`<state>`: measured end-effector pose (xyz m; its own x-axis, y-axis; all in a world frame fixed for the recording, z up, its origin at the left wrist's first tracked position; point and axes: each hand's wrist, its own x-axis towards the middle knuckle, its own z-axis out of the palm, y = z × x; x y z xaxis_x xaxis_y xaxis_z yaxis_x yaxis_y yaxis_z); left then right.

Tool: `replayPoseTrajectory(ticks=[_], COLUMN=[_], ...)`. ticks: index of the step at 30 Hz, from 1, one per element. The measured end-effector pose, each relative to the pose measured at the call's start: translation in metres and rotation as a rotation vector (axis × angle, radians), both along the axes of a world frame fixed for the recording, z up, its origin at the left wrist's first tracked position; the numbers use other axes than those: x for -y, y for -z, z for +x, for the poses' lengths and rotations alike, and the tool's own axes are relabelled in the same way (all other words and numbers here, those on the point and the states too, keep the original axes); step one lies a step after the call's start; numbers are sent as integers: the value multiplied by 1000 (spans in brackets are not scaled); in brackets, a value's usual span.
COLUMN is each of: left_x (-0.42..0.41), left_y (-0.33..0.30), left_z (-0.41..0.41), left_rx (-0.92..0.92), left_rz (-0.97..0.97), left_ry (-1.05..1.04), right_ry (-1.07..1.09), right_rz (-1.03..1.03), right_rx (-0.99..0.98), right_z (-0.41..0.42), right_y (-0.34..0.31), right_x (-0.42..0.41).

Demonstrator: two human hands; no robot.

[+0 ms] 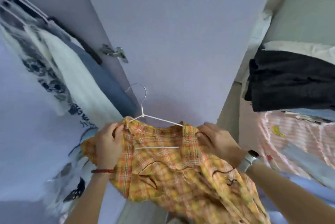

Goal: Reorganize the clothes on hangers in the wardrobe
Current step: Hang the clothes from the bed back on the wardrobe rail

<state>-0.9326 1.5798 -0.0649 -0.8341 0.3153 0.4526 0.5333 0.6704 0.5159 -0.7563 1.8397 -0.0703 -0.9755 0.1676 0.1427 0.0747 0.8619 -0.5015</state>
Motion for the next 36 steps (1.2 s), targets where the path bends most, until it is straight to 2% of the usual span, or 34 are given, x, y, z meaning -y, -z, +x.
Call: replayPoseTrajectory(ticks=[7,11,14,18,20,26,28,31,33,36], left_x=[110,162,185,193,189,166,161,158,158,163], left_y=[-8,-40,-68,-104,-126,-210,-234,-251,-250,-245], left_z=[-46,-71,-92,-110,-110,-116,-125,-141,-148,-157], left_rx=[-15,-131,-211,-157,-268,-826,-938,-925,-884,-925], left_rz=[142,152,115,248,256,-79,-192,-329,-403,-487], left_ry=[-469,-534,-553,-634,-626,-672,-712,-825,-898,-966], right_ry=[-274,-330,-336,-306,-288,-237,-198,-132,-96,-84], right_rz=[89,149,122,48,-3,-184,-254,-318,-292,-212], right_rx=[-290,-493,-613,-681,-679,-638,-656,-677,-613,-497], right_z=[-120,-167,-197,-238,-260,-336,-359,-390,-408,-428], right_y=[-32,-55,-69,-85,-96,-140,-153,-172,-181,-182], right_x=[98,146,171,197,209,245,256,268,272,274])
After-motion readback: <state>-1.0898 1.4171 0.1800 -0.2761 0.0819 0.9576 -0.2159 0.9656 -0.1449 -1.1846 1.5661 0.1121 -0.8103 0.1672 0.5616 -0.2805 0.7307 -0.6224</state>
